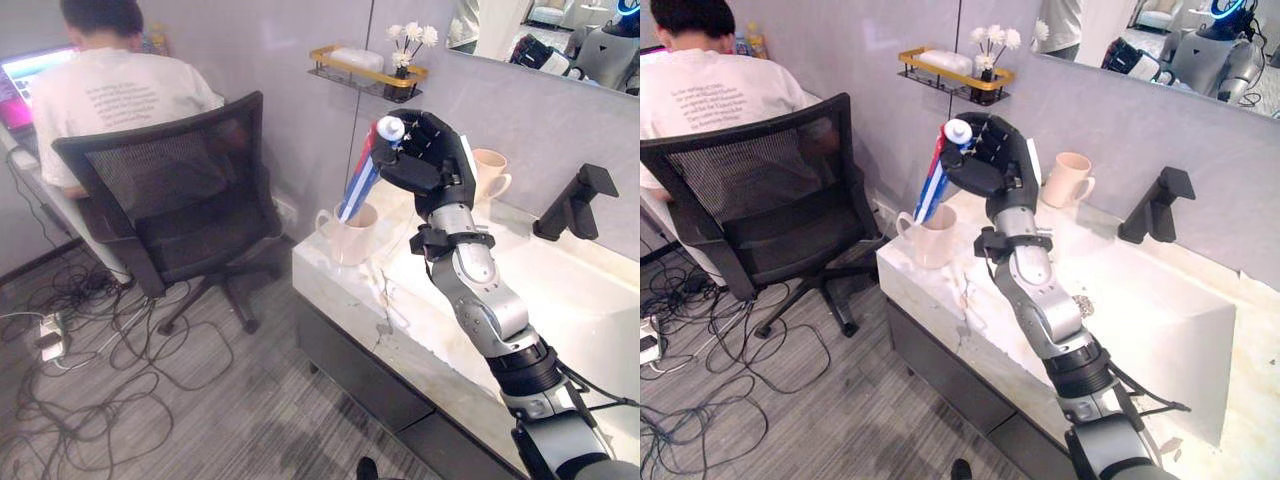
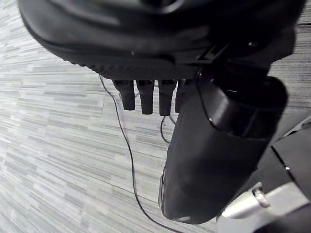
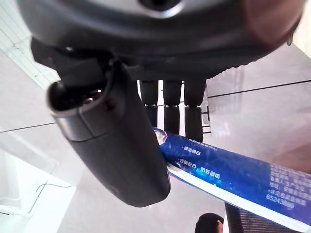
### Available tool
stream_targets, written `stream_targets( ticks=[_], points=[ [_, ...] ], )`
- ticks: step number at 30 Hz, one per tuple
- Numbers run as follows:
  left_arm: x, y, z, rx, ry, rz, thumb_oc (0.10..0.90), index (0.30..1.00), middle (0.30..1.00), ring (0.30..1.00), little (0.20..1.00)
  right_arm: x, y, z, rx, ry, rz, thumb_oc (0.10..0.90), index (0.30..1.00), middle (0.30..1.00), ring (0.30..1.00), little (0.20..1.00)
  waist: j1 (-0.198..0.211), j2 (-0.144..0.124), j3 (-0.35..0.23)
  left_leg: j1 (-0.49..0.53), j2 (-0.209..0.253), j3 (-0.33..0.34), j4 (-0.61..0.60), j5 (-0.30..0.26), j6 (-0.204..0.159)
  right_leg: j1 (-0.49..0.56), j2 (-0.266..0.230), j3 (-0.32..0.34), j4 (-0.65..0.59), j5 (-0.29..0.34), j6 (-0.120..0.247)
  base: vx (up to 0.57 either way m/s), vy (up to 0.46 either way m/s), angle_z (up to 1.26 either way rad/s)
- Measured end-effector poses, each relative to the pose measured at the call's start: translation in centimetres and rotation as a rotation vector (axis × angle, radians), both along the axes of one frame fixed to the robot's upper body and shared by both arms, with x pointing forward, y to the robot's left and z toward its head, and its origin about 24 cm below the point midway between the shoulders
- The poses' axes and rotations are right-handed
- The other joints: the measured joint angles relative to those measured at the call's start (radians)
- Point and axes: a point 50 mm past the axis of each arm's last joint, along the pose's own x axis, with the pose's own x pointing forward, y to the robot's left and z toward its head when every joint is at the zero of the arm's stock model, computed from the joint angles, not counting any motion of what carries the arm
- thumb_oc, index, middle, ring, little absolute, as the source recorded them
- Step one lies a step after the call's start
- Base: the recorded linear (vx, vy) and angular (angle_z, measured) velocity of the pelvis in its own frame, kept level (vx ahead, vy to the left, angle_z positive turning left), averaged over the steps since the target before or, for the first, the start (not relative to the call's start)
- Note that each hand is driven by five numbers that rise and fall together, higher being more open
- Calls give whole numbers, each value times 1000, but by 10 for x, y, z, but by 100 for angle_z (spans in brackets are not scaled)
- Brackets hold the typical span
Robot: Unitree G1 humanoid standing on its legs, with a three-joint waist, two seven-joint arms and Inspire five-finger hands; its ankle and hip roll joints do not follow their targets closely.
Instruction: Organize the bathroom.
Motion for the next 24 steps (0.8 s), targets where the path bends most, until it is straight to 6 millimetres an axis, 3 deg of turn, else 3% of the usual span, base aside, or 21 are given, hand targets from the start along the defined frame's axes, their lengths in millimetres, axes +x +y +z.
stream_targets(
  ticks=[24],
  points=[
    [-1,1,1,10,11,6,800,900,900,900,900,0,-3,0,-11,-8,-64,400,300,300,300,300,2,-1,-15,-11,4,-21,11,2,-2,-2,1,-18,18,-8,-9,12,-10,2]
  ],
)
